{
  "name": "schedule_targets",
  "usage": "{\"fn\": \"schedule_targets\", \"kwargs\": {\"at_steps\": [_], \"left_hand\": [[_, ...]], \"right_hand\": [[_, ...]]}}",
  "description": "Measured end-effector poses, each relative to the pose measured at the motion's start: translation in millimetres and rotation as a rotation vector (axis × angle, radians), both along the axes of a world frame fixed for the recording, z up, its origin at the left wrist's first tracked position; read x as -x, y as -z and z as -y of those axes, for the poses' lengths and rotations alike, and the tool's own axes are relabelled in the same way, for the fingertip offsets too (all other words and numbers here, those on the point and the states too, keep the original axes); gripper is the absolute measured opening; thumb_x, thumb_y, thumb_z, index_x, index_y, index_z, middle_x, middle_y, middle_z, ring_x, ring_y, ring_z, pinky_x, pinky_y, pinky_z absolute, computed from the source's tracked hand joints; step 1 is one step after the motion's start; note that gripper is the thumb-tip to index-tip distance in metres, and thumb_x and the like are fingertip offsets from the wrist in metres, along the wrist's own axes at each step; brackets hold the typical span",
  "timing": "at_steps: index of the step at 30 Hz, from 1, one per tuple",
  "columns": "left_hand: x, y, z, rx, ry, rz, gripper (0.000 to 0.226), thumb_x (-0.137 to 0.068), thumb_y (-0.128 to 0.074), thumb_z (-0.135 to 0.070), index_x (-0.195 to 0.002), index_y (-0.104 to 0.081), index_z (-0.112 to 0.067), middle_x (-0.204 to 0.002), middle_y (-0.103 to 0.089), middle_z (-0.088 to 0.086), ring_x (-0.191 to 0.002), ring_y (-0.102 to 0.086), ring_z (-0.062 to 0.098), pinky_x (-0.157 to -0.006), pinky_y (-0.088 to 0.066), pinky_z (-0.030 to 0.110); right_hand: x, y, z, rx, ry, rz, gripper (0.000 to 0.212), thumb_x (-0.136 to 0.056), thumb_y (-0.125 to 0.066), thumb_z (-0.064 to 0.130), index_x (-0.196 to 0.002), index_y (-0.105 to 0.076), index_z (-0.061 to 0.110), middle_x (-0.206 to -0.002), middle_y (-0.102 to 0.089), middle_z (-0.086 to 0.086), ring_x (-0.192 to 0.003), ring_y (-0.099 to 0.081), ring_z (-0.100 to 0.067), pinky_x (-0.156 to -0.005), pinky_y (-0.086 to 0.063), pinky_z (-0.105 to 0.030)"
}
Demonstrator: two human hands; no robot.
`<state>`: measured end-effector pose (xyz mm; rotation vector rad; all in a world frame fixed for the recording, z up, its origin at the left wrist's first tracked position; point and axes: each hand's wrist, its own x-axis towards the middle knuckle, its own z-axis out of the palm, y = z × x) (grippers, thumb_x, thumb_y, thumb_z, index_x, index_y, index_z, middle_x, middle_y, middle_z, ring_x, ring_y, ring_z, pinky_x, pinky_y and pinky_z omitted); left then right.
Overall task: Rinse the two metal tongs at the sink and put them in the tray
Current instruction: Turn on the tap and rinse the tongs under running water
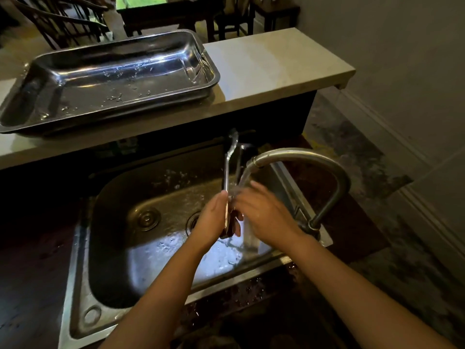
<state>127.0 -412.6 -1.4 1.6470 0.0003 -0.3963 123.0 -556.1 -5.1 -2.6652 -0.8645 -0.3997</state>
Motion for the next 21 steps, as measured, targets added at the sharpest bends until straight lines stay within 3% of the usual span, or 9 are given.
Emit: {"fn": "schedule_targets", "kwargs": {"at_steps": [2, 4, 7, 10, 12, 15, 17, 21], "left_hand": [[6.9, -0.1, 3.1, -0.031, 0.058, -0.012, 0.057, -0.099, -0.018, -0.037, -0.083, -0.055, 0.003, -0.038, -0.058, 0.0, -0.03, -0.045, 0.009, -0.034, -0.03, 0.017], [15.3, 4.8, 7.3, 0.027, 0.068, -0.07, 0.058, -0.099, -0.019, -0.04, -0.084, -0.056, 0.003, -0.04, -0.057, 0.002, -0.03, -0.041, 0.011, -0.036, -0.028, 0.02], [22.2, 11.8, 11.3, 0.279, 0.015, -0.237, 0.048, -0.098, -0.023, -0.039, -0.086, -0.055, -0.006, -0.059, -0.059, 0.015, -0.031, -0.037, 0.014, -0.038, -0.03, 0.021], [23.3, 13.8, 7.5, 0.613, -0.018, -0.441, 0.041, -0.098, -0.026, -0.038, -0.075, -0.044, -0.009, -0.049, -0.06, 0.006, -0.024, -0.035, 0.007, -0.028, -0.028, 0.015], [25.0, 11.0, 2.6, 0.693, 0.005, -0.501, 0.037, -0.094, -0.03, -0.036, -0.077, -0.043, -0.006, -0.042, -0.057, 0.006, -0.023, -0.036, 0.005, -0.027, -0.029, 0.014], [26.6, 8.9, -4.4, 0.631, 0.011, -0.592, 0.025, -0.093, -0.039, -0.026, -0.088, -0.055, -0.008, -0.058, -0.064, 0.006, -0.03, -0.044, 0.008, -0.031, -0.035, 0.014], [29.1, 7.4, -3.4, 0.471, 0.054, -0.626, 0.02, -0.094, -0.041, -0.019, -0.091, -0.059, -0.009, -0.061, -0.066, 0.008, -0.034, -0.049, 0.011, -0.034, -0.039, 0.014], [34.6, 9.5, 3.9, 0.326, 0.028, -0.567, 0.025, -0.096, -0.035, -0.022, -0.102, -0.057, -0.011, -0.049, -0.059, 0.005, -0.028, -0.044, 0.012, -0.032, -0.035, 0.013]], "right_hand": [[-10.3, 3.5, 4.1, -0.078, 0.244, -0.097, 0.047, -0.074, -0.054, -0.01, -0.114, -0.061, 0.013, -0.136, -0.053, -0.009, -0.135, -0.039, -0.025, -0.114, -0.028, -0.049], [-14.3, 7.7, 4.9, -0.385, 0.471, -0.299, 0.051, -0.085, -0.049, -0.001, -0.131, -0.047, 0.021, -0.153, -0.027, -0.002, -0.143, -0.02, -0.02, -0.114, -0.029, -0.041], [-13.9, 11.2, -2.6, -0.932, 0.724, -0.602, 0.076, -0.087, -0.056, 0.013, -0.146, -0.011, 0.031, -0.158, -0.011, -0.004, -0.141, -0.025, -0.026, -0.104, -0.035, -0.034], [-13.4, 19.4, -7.3, -1.46, 0.727, -0.974, 0.083, -0.084, -0.064, 0.015, -0.146, -0.011, 0.026, -0.14, -0.046, -0.016, -0.121, -0.053, -0.029, -0.101, -0.044, -0.039], [-10.3, 21.4, -14.6, -1.784, 0.554, -1.151, 0.064, -0.083, -0.062, 0.004, -0.138, -0.031, 0.016, -0.107, -0.068, -0.014, -0.09, -0.07, -0.021, -0.078, -0.058, -0.031], [-10.1, 20.2, -24.2, -1.635, 0.549, -1.079, 0.032, -0.084, -0.061, 0.002, -0.112, -0.057, 0.018, -0.081, -0.073, -0.002, -0.076, -0.071, -0.016, -0.057, -0.056, -0.022], [-10.1, 16.2, -27.7, -1.483, 0.591, -1.03, 0.029, -0.084, -0.062, 0.007, -0.101, -0.054, 0.03, -0.08, -0.07, 0.002, -0.078, -0.069, -0.014, -0.056, -0.054, -0.024], [1.0, 16.0, -28.3, -1.326, 0.554, -0.934, 0.03, -0.09, -0.054, 0.013, -0.109, -0.051, 0.035, -0.088, -0.068, 0.006, -0.083, -0.066, -0.011, -0.055, -0.051, -0.019]]}}
